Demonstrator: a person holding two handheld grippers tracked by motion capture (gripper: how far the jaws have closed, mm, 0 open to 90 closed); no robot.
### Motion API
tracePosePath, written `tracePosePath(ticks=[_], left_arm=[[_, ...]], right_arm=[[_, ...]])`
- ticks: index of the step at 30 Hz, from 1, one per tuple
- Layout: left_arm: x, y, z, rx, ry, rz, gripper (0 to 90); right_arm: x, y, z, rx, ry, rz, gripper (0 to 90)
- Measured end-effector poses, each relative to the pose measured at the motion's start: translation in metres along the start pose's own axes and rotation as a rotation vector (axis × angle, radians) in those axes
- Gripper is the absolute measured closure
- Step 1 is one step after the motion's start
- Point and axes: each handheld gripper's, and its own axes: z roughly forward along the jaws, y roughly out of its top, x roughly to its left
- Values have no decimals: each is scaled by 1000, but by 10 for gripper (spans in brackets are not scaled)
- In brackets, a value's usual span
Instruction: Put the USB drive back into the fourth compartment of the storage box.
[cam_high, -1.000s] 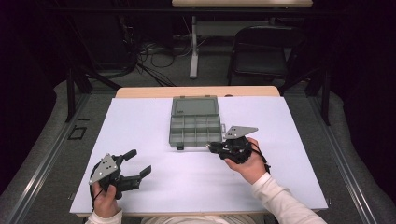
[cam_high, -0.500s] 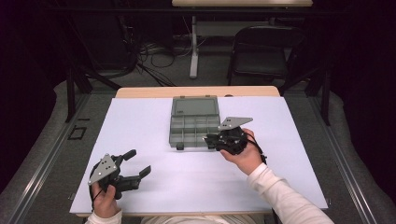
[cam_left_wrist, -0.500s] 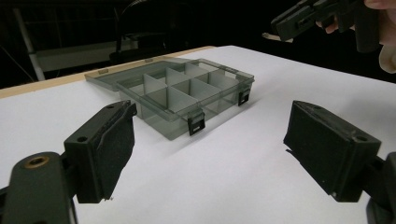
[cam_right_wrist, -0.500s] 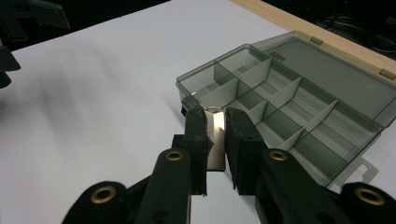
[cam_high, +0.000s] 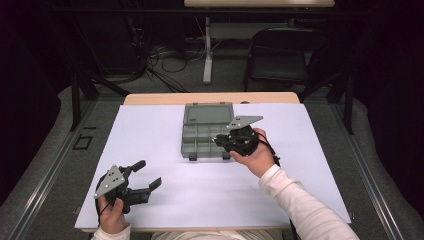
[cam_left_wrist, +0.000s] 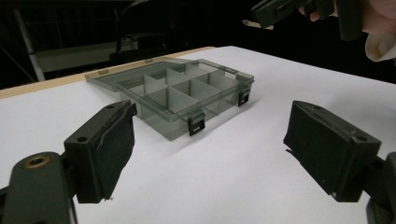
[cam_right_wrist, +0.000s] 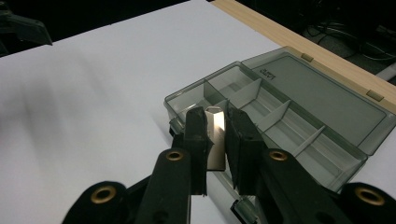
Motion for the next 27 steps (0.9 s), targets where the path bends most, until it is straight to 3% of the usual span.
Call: tracePosePath(ticks=[27], left_arm=[[-1,0,0,-3,-1,1,157]], right_arm=[[-38,9,33,16,-76,60,795]])
